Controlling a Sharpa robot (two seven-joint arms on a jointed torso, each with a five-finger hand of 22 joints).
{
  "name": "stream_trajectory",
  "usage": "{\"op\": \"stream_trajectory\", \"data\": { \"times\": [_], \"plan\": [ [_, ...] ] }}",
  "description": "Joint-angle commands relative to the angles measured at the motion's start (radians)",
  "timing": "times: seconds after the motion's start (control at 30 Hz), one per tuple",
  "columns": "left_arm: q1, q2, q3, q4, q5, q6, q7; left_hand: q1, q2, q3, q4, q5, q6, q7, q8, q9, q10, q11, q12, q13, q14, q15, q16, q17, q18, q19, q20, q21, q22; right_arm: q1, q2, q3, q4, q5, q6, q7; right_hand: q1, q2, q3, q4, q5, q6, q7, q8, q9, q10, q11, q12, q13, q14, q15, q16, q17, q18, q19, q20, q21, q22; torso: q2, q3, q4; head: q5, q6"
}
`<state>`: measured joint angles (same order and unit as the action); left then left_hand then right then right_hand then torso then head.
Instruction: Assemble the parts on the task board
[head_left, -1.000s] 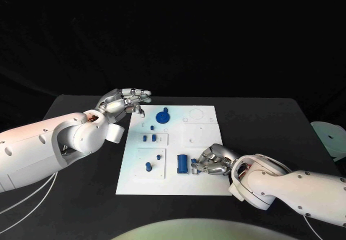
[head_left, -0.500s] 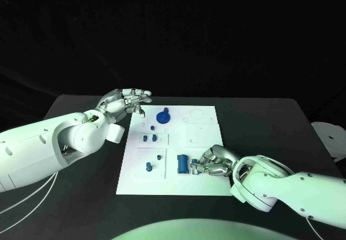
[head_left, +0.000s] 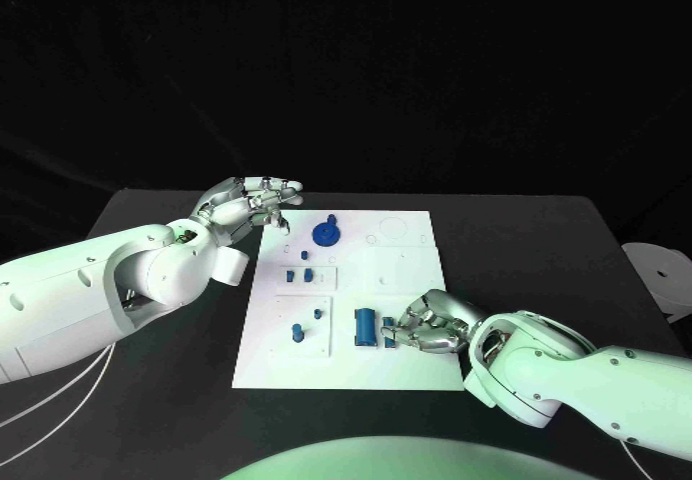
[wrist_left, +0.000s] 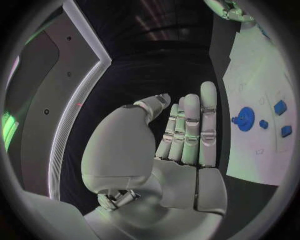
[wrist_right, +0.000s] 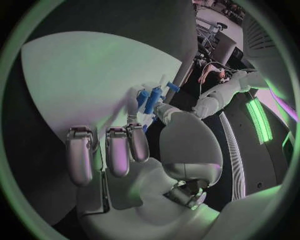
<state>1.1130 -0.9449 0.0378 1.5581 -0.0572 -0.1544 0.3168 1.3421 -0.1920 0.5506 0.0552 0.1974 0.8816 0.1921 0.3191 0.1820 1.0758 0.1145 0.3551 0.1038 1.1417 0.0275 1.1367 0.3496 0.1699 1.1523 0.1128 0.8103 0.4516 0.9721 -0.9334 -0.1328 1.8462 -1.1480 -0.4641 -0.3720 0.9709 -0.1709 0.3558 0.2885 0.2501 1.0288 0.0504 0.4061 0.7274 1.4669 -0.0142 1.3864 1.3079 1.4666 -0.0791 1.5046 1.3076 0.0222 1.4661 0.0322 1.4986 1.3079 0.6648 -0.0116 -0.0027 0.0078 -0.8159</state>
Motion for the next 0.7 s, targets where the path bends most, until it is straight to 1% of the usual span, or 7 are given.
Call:
{"op": "stream_trajectory", "data": {
  "times": [0.03, 0.2, 0.27, 0.3, 0.37, 0.47, 0.7],
  "plan": [
    [0.000, 0.001, 0.000, 0.003, -0.002, 0.013, 0.002, -0.004, 0.006, -0.001, 0.005, -0.002, -0.006, 0.002, 0.000, -0.001, -0.008, -0.001, 0.005, 0.000, -0.003, 0.002, 0.007, -0.001, 0.014, 0.005, 0.003, -0.006, -0.001, -0.001, -0.004, 0.000, 0.004, -0.024, 0.011, 0.011, -0.002, 0.010, -0.007, 0.001, 0.007, 0.005, -0.002, 0.004, 0.001, 0.023, -0.009, 0.005, 0.131, 0.072, -0.004, -0.002, 0.098, -0.007, 0.076, -0.004, 0.004, 0.243, 0.000, 0.0005, 0.0003, 0.000, 0.000],
    [0.000, 0.001, 0.000, 0.002, -0.002, 0.013, 0.002, -0.005, 0.008, -0.001, 0.006, -0.002, -0.006, 0.002, 0.000, -0.001, -0.009, -0.001, 0.006, 0.000, -0.003, 0.002, 0.007, -0.002, 0.014, 0.005, 0.003, -0.007, -0.002, -0.001, -0.010, 0.000, 0.005, -0.028, 0.032, 0.013, 0.041, 0.015, -0.008, -0.012, 0.005, 0.005, -0.003, 0.006, 0.002, 0.024, -0.010, 0.007, 0.133, 0.073, -0.006, -0.001, 0.099, -0.007, 0.077, -0.005, 0.006, 0.243, 0.000, -0.0001, -0.0001, 0.000, 0.000],
    [0.000, 0.001, 0.000, 0.002, -0.002, 0.013, 0.002, -0.005, 0.008, -0.001, 0.006, -0.002, -0.006, 0.002, 0.000, -0.001, -0.009, -0.001, 0.006, 0.000, -0.003, 0.002, 0.007, -0.002, 0.014, 0.005, 0.003, -0.007, -0.002, -0.001, -0.013, 0.000, 0.006, -0.029, 0.044, 0.017, 0.093, 0.017, -0.003, -0.033, -0.039, 0.004, -0.003, 0.006, 0.001, 0.024, -0.011, 0.008, 0.134, 0.073, -0.006, -0.001, 0.100, -0.007, 0.077, -0.006, 0.006, 0.243, 0.000, -0.0001, -0.0001, 0.000, 0.000],
    [0.000, 0.001, 0.000, 0.002, -0.002, 0.013, 0.001, -0.005, 0.008, -0.001, 0.006, -0.002, -0.006, 0.002, 0.000, -0.001, -0.009, -0.001, 0.006, 0.000, -0.003, 0.002, 0.007, -0.002, 0.014, 0.005, 0.003, -0.007, -0.002, -0.001, -0.015, 0.000, 0.007, -0.029, 0.051, 0.019, 0.116, 0.019, 0.001, -0.042, -0.089, 0.003, -0.004, 0.005, 0.001, 0.024, -0.011, 0.008, 0.134, 0.073, -0.007, -0.001, 0.100, -0.007, 0.077, -0.007, 0.006, 0.243, 0.000, -0.0001, -0.0001, 0.000, 0.000],
    [0.000, 0.001, 0.000, 0.002, -0.002, 0.012, 0.001, -0.005, 0.008, -0.001, 0.006, -0.002, -0.006, 0.002, 0.000, -0.001, -0.009, -0.001, 0.006, 0.000, -0.003, 0.002, 0.007, -0.002, 0.014, 0.005, 0.003, -0.007, -0.002, -0.001, -0.017, 0.000, 0.009, -0.030, 0.066, 0.023, 0.144, 0.016, 0.004, -0.054, -0.124, 0.003, -0.004, 0.004, -0.001, 0.025, -0.011, 0.008, 0.135, 0.073, -0.006, -0.001, 0.101, -0.008, 0.077, -0.006, 0.007, 0.244, 0.000, 0.0004, 0.0000, 0.000, 0.000],
    [0.000, 0.000, 0.000, 0.002, -0.002, 0.013, 0.001, -0.005, 0.008, -0.001, 0.006, -0.002, -0.006, 0.002, 0.000, -0.001, -0.009, -0.001, 0.006, 0.000, -0.003, 0.002, 0.007, -0.002, 0.014, 0.005, 0.003, -0.007, -0.002, -0.001, -0.019, 0.000, 0.013, -0.034, 0.083, 0.027, 0.160, 0.012, 0.003, -0.060, -0.141, 0.004, -0.004, 0.003, -0.003, 0.025, -0.011, 0.008, 0.135, 0.073, -0.006, -0.001, 0.102, -0.008, 0.077, -0.006, 0.007, 0.244, 0.000, 0.0004, 0.0003, 0.000, 0.000],
    [0.000, 0.001, 0.000, 0.001, -0.002, 0.014, 0.001, -0.005, 0.008, -0.001, 0.006, -0.002, -0.006, 0.002, 0.000, -0.001, -0.009, -0.001, 0.006, 0.000, -0.003, 0.002, 0.007, -0.002, 0.014, 0.005, 0.003, -0.007, -0.002, -0.001, -0.023, 0.000, 0.012, -0.039, 0.093, 0.030, 0.162, 0.012, 0.003, -0.061, -0.145, 0.004, -0.004, 0.003, -0.003, 0.025, -0.011, 0.009, 0.136, 0.073, -0.006, -0.001, 0.102, -0.008, 0.077, -0.006, 0.007, 0.244, 0.000, 0.0004, 0.0003, -0.001, -0.001]
  ]
}}
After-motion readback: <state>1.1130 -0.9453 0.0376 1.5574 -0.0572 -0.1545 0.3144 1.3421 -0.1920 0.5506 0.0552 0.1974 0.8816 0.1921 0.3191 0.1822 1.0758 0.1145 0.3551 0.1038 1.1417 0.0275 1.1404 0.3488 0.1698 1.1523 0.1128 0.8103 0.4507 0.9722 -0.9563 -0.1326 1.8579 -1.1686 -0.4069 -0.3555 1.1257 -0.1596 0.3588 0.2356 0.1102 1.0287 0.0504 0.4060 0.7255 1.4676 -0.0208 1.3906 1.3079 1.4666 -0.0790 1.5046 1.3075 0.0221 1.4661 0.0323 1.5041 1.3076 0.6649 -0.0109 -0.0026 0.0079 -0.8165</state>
